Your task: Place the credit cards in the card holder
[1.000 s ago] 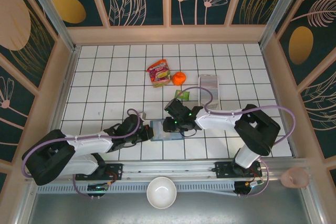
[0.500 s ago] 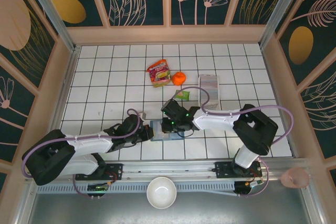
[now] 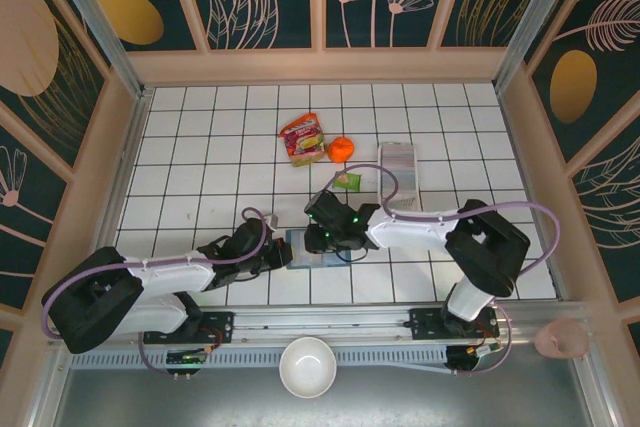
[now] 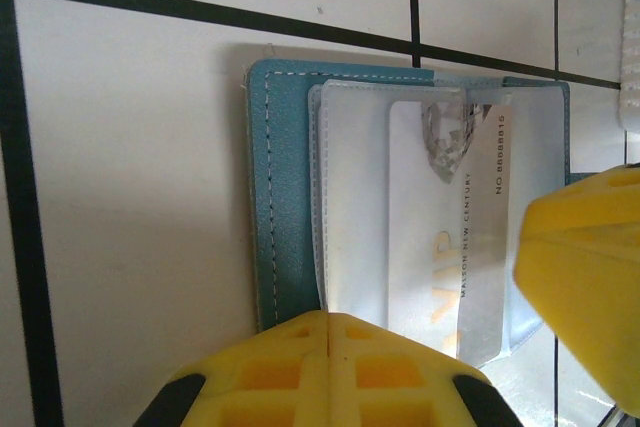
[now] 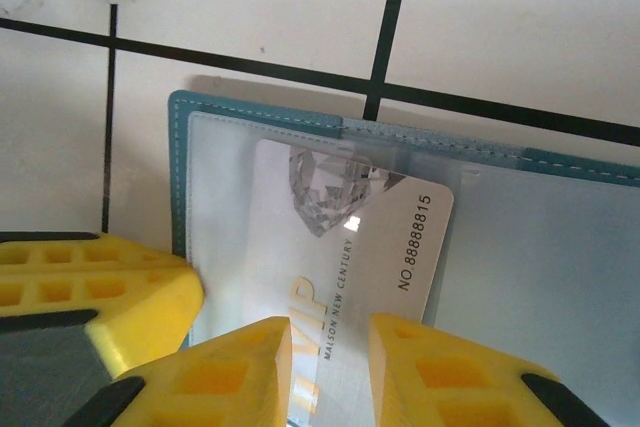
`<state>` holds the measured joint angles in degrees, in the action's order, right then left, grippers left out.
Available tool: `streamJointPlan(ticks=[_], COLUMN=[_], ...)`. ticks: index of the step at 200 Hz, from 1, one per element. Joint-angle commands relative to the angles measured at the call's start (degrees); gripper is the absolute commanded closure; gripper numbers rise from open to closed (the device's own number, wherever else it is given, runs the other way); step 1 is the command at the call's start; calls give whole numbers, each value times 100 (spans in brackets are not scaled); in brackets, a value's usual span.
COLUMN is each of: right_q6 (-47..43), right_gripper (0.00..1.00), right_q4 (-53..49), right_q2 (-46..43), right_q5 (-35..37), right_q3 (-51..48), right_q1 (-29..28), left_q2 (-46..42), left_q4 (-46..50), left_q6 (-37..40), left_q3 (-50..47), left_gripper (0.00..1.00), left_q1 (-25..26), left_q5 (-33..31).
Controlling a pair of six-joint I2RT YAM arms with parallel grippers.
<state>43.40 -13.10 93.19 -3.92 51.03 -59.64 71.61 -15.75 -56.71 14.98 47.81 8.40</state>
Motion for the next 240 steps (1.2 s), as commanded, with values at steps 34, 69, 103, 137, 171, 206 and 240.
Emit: streamJointPlan(ticks=[34, 69, 103, 137, 171, 206, 240], right_q6=[90, 90, 72, 38, 37, -40, -90], right_gripper=[73, 73, 73, 74, 74, 75, 75], right_q4=[-102, -115, -26, -28, -13, -123, -232], right_q2=[-72, -5, 129, 226, 288, 404, 562], right_q5=[254, 272, 173, 140, 107, 153, 191], right_q3=[-194, -242, -155, -42, 15, 297, 482], right_q1=[-43, -41, -64, -98, -109, -188, -257], left_q2=[-12, 2, 36, 63, 71, 64, 28], left_q4=[66, 55, 46, 29, 5, -14, -29], left_q6=[-16, -16, 0, -3, -7, -16, -38], left_q3=[-110, -102, -88, -83, -103, -123, -162], left_gripper=[95, 95, 95, 95, 95, 96, 96], left_q1=[21, 19, 18, 14, 13, 17, 23], left_q5=[-14, -5, 11, 22, 30, 39, 39])
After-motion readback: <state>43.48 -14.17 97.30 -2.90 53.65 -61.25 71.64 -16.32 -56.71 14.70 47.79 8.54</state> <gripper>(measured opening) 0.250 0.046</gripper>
